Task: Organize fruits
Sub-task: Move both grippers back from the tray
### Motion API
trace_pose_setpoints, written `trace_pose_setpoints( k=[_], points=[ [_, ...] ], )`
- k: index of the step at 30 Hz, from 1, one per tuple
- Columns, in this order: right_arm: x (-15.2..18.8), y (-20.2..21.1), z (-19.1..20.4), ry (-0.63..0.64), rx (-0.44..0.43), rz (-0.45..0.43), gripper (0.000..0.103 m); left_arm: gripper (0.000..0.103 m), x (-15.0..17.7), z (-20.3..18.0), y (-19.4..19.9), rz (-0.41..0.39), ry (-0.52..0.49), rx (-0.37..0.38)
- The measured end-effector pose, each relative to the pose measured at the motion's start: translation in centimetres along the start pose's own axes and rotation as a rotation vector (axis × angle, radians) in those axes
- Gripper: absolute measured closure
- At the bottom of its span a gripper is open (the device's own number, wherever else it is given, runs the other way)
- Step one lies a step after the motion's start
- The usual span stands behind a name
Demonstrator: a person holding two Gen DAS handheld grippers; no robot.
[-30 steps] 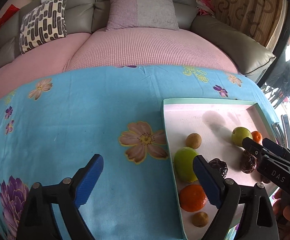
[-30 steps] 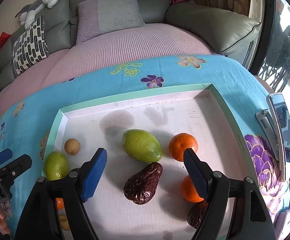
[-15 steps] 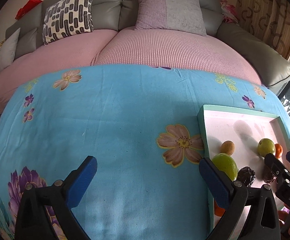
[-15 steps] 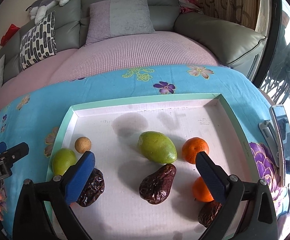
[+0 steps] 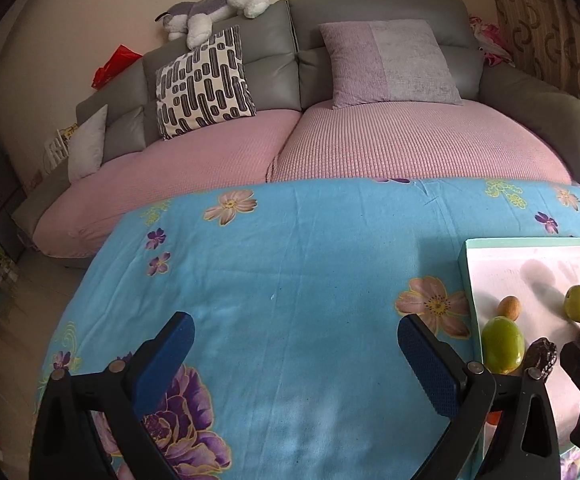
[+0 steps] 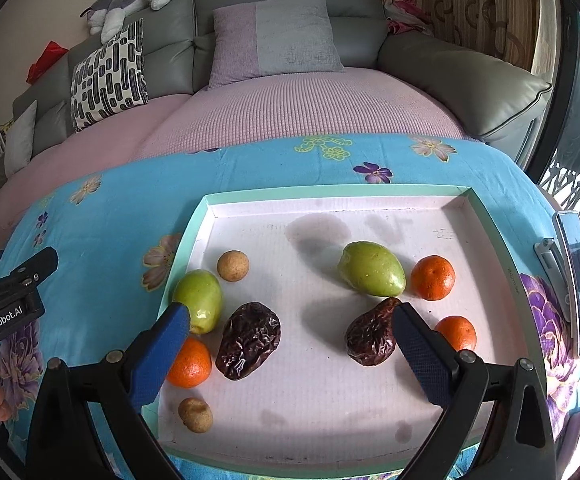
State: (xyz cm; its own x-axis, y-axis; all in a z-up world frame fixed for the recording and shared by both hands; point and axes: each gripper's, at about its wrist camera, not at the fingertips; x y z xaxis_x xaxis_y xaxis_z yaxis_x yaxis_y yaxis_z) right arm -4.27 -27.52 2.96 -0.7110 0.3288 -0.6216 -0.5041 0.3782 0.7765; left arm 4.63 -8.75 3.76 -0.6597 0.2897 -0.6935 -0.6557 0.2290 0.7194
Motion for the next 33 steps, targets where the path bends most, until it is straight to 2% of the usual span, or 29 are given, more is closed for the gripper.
trace_pose_setpoints(
  k=[4,9,12,17,33],
  points=[
    [1.1,1.4,0.6,-0.013,-0.033,-0.012,0.002,0.000,1.8,1.4,1.2,0.047,0.031,0.051],
    [2.9,3.3,1.9,0.017,-0.059,-0.028,0.002,0.000,4.6,2.8,2.0,0.117,0.039,0.035],
    [4.3,4.5,2.5,0.041,-0.068,-0.031,0.002,0.000,5.8,3.4,2.7,0.133,0.042,0.024],
    [6.3,5.0,2.8,0.059,-0.069,-0.003,0.002,0.000,7.6,4.0,2.8,0.176,0.041,0.029],
    [6.0,4.5,2.5,0.058,-0.033,0.001,0.002,0.000,7.6,4.5,2.2,0.199,0.059,0.080]
  ],
)
Point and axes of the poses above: each gripper's, at about its wrist camera, not at the fingertips, and y roughly against the way its jaws point, z to its left, x to its underside, and after that the axes turned 12 degrees about x, right-handed
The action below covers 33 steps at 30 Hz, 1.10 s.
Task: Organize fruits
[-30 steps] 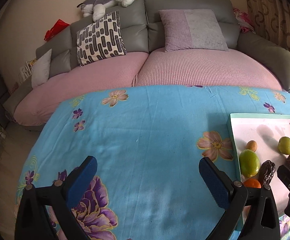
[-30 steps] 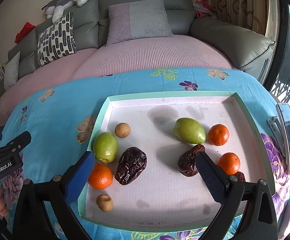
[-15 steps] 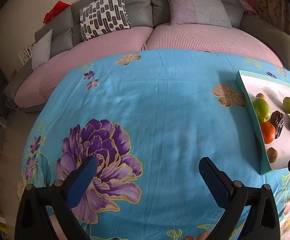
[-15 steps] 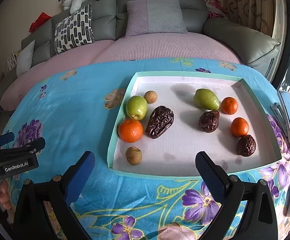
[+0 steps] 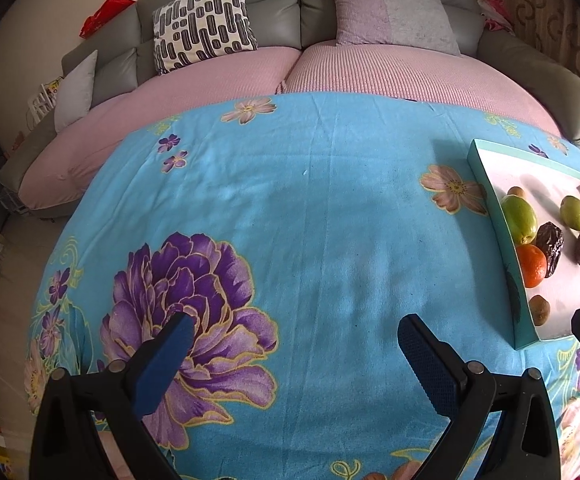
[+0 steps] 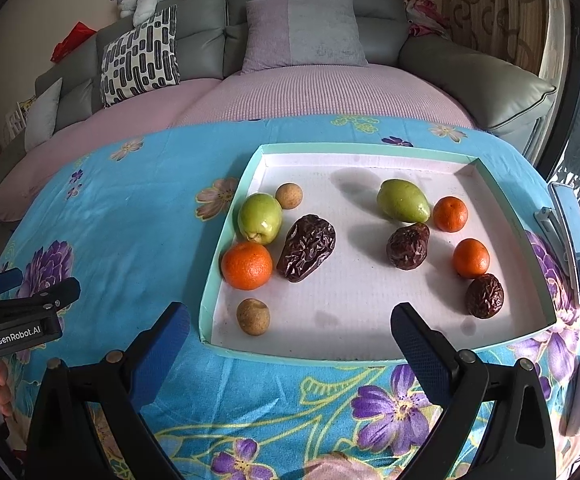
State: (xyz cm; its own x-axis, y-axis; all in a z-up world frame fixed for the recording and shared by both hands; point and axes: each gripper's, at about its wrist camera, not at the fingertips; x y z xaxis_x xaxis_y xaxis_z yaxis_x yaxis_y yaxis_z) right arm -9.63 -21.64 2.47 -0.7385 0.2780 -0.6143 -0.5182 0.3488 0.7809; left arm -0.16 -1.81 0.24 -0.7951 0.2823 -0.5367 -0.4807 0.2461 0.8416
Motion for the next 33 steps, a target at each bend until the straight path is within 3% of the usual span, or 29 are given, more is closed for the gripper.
trace_pose_setpoints(
  k=[33],
  points=[
    [0.28,-0.61,0.05,0.005,0.026,0.036,0.002,0.000,0.36,-0.37,-0.34,0.035,-0.020,0.049]
  ],
)
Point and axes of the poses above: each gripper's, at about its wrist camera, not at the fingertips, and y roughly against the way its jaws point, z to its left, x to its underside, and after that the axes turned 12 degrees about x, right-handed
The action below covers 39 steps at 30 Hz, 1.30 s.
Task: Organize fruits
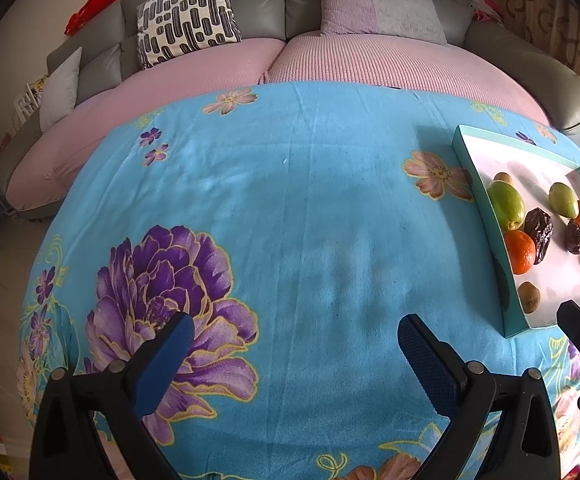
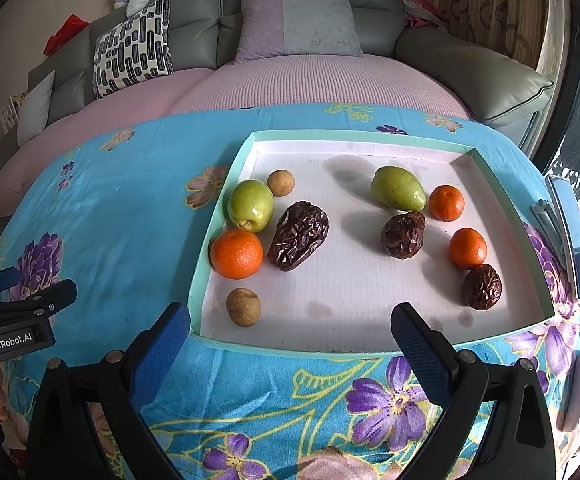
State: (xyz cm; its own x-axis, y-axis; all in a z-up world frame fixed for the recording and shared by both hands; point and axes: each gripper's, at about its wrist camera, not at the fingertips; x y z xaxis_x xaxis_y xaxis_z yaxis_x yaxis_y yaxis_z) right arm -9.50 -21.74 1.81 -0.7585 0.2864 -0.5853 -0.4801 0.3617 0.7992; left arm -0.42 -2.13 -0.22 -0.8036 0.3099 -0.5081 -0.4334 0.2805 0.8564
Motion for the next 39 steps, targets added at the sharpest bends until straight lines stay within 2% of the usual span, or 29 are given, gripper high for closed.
trace_pose_setpoints(
  k=[39],
  points=[
    [0.21,-0.26,0.24,0.014,0.006,0.012,0.002,0.000,0.21,-0.22,0.02,0.005,-0.011,0.002]
  ],
)
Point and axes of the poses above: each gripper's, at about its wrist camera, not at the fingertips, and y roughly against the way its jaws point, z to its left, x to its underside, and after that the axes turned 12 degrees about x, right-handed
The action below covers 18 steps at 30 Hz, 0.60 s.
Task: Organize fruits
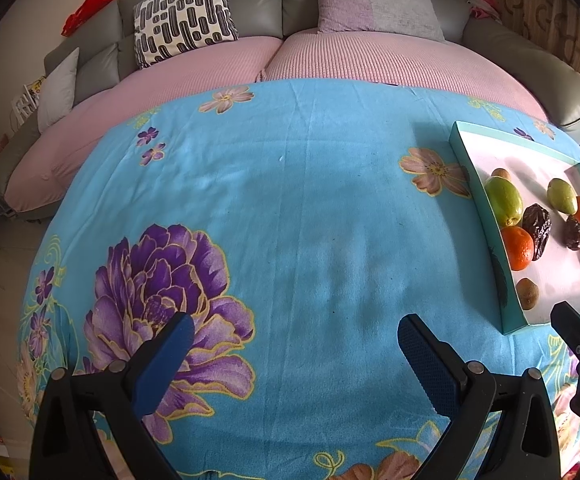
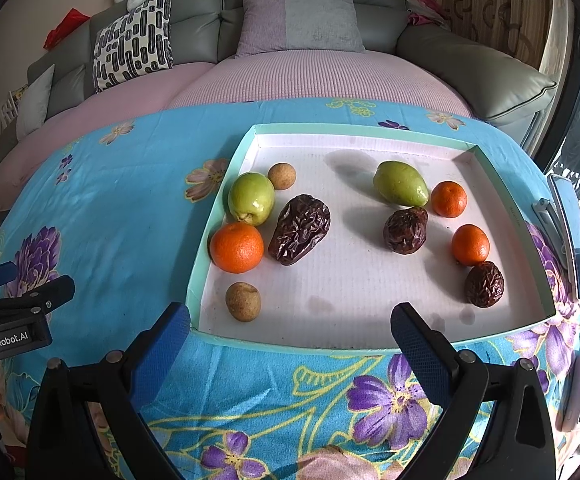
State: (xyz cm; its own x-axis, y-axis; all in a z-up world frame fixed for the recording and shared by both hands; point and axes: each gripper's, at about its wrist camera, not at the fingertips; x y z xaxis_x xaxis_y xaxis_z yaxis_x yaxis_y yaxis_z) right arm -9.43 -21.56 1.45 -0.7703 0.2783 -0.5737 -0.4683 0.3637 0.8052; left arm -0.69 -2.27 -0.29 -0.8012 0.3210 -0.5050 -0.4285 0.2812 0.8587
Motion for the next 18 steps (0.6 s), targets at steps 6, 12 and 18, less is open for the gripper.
trace_pose_setpoints(
  k=[6,12,18],
  points=[
    [0.06,-0.14,0.00,-0.002,0.004,0.006,0.002,0.000,-0.17,-0.02,0.02,0.009,0.003,-0.001],
    [0.10,-0.20,-0.02,-0.004,0.007,0.009,0.002,0.000,-0.17,-0.05,0.07,0.012,0.002,0.012],
    [0.09,-0.22,-0.03,-0.004,0.007,0.009,0.002,0.000,-0.21,-0.03,0.04,0.012,0.005,0.002]
  ],
)
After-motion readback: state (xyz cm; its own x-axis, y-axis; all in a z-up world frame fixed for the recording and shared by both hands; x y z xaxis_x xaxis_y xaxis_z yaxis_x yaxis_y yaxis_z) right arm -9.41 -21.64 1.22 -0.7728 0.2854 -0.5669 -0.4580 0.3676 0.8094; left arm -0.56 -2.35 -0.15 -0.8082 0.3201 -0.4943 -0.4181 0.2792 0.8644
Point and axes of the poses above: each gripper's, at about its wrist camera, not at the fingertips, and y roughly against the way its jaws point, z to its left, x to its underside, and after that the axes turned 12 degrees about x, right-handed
